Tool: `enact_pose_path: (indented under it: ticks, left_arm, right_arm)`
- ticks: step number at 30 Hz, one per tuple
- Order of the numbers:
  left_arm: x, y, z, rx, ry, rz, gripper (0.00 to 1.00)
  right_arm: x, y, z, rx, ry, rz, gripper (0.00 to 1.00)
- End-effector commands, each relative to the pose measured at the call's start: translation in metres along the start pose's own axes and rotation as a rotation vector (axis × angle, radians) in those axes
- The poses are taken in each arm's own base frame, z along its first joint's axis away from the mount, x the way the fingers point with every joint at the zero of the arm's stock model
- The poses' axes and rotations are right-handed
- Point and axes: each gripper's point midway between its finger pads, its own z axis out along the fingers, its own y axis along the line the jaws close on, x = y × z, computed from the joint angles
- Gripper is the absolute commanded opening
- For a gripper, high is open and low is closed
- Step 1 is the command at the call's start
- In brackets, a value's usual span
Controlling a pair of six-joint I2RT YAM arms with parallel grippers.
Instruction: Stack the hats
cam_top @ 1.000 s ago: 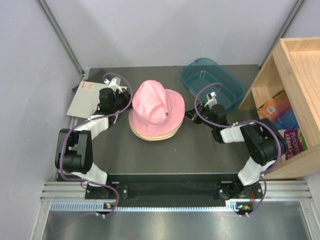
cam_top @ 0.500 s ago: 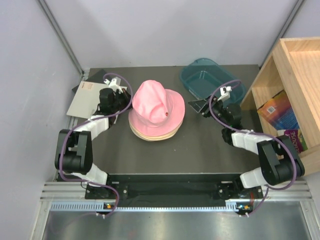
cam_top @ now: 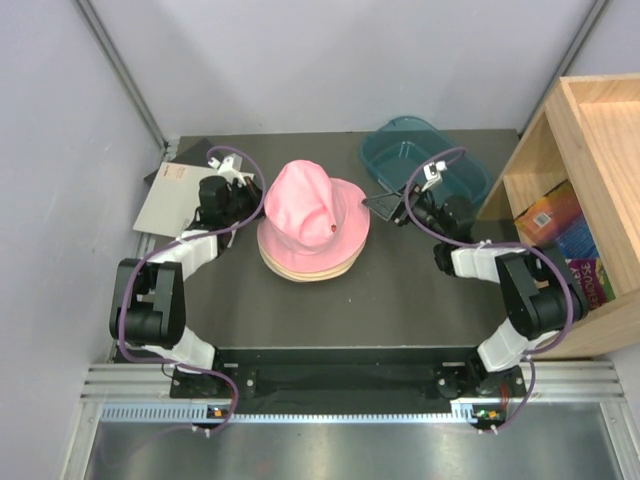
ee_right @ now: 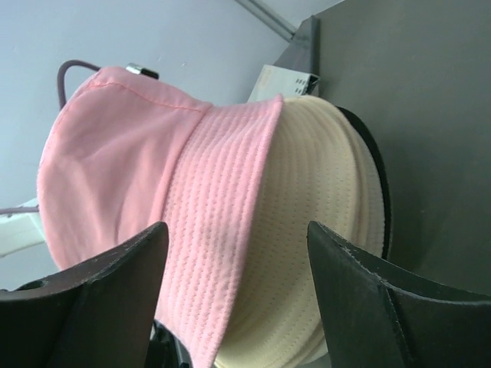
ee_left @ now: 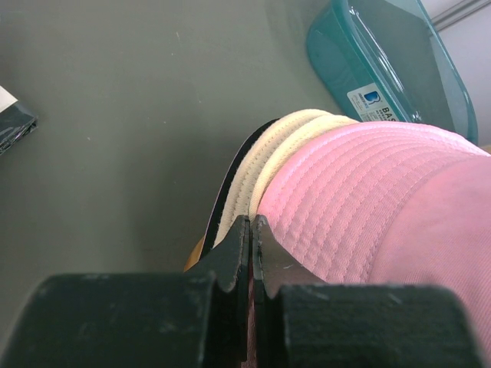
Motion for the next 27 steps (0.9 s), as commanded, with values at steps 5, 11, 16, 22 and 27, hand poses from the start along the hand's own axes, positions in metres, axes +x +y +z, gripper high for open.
enact_pose_path:
  ticks: [5, 11, 16, 22, 27]
  left_arm:
    - [-0.006, -0.005, 0.000, -0.009, -0.007, 0.029, 0.00]
    - [-0.006, -0.009, 0.000, -0.004, -0.006, 0.042, 0.00]
    - [-0.004, -0.008, -0.001, -0.018, -0.005, 0.055, 0.00]
    - [0.000, -0.001, -0.003, -0.046, -0.005, 0.059, 0.00]
    - [0.003, 0.003, -0.005, -0.063, -0.003, 0.063, 0.00]
  right_arm:
    - [-0.006, 0.046, 0.020, -0.211, 0.034, -0.056, 0.72]
    - [0.006, 0.039, 0.029, -0.223, 0.068, -0.014, 0.70]
    - [0.013, 0.036, 0.030, -0.238, 0.083, 0.045, 0.10]
    - [0.025, 0.014, 0.027, -0.169, 0.089, 0.050, 0.00]
    - [0.040, -0.021, 0.023, -0.020, 0.098, 0.037, 0.00]
